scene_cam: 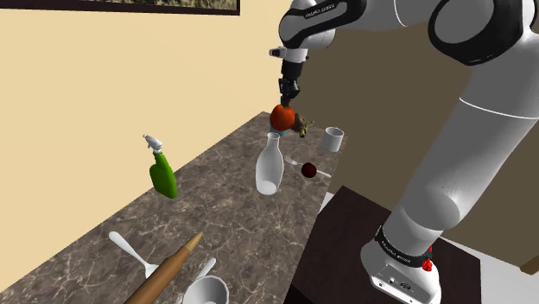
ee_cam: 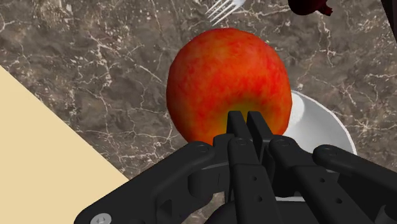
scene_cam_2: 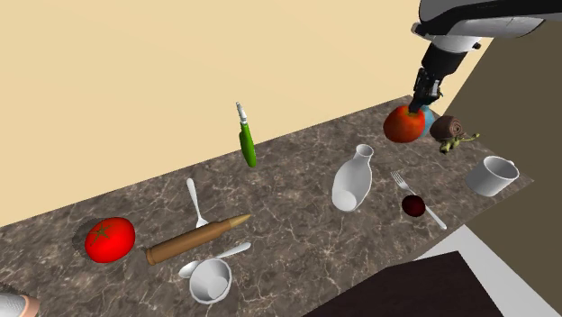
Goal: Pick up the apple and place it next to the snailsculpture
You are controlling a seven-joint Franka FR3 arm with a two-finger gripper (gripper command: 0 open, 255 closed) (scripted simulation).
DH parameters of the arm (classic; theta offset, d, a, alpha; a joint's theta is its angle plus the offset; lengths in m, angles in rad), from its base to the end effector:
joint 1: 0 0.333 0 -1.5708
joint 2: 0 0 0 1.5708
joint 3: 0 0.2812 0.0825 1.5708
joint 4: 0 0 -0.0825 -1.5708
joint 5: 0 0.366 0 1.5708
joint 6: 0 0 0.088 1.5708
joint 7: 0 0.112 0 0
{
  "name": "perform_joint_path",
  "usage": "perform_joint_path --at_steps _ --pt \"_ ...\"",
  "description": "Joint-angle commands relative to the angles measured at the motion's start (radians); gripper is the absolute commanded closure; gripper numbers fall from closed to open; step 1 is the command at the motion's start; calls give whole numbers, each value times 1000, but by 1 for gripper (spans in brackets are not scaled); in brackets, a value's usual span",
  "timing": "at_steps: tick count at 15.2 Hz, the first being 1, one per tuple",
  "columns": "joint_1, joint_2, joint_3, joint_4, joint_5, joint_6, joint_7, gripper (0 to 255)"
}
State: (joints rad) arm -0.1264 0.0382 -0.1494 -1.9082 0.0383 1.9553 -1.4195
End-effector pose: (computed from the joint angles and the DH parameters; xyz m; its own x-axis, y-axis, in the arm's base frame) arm 0.5329 -0.1473 0.4424 0.4267 0.9039 0.0310 0.9042 -0.4271 0.0045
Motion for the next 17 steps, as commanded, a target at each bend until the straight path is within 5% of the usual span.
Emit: perform_joint_path --at_steps 1,12,17 --pt "-25 12 -23 20 3 -9 -50 255" --pt "-183 218 -127 285 67 -87 -320 255" --pt "-183 228 -125 232 71 -24 -325 255"
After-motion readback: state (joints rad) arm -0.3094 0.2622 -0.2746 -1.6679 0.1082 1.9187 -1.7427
